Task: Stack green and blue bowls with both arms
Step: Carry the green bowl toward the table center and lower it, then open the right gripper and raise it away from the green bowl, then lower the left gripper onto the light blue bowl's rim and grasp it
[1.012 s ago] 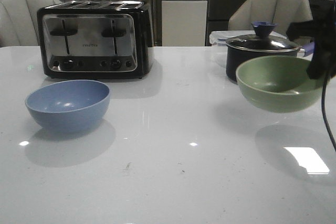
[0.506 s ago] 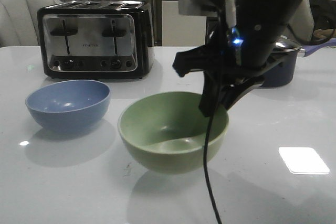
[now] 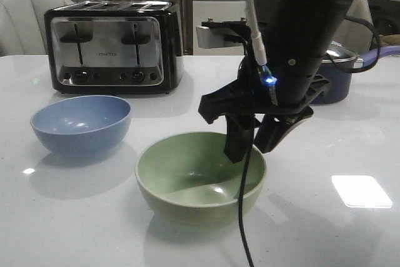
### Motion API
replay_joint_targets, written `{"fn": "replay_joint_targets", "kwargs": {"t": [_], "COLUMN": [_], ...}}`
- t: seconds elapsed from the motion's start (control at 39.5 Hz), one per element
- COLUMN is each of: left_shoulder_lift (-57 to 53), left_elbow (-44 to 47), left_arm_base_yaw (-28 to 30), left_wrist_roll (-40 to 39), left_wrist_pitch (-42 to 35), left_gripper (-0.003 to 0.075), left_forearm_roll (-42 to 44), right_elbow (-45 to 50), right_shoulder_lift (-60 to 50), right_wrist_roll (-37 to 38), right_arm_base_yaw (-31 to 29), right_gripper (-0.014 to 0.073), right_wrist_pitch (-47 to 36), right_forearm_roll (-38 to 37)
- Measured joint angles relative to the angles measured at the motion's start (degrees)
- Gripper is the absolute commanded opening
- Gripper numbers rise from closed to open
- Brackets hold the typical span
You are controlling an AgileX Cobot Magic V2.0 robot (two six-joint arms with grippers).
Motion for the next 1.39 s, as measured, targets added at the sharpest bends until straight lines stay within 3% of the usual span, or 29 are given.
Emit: {"fn": "replay_joint_targets", "kwargs": {"t": [0.28, 0.83, 1.06, 1.39], "left_shoulder_lift": [0.00, 0.05, 5.14, 26.23], "left_elbow": [0.00, 0.00, -2.13, -11.13], "left_arm_base_yaw": [0.00, 0.00, -0.58, -5.48], "left_wrist_roll": [0.00, 0.00, 0.85, 1.29], "left_wrist_pitch": [0.00, -0.45, -0.58, -1.62], "left_gripper": [0.0527, 0.0527, 0.0527, 0.0527], "left_forearm_roll": [0.00, 0.00, -0.12, -0.12], "right_elbow": [4.50, 27.68, 29.97, 29.97], "right_shoulder_lift": [-16.54, -55.16, -60.16, -60.18], "right_wrist_roll": [-1.99, -2.61, -2.61, -2.61], "right_arm_base_yaw": [0.25, 0.25, 0.25, 0.25], "right_gripper": [0.0435, 0.0435, 0.0435, 0.0435], "right_wrist_pitch": [-0.58, -0.94, -0.58, -0.58], "right_forearm_roll": [-1.36, -1.45, -1.45, -1.45]}}
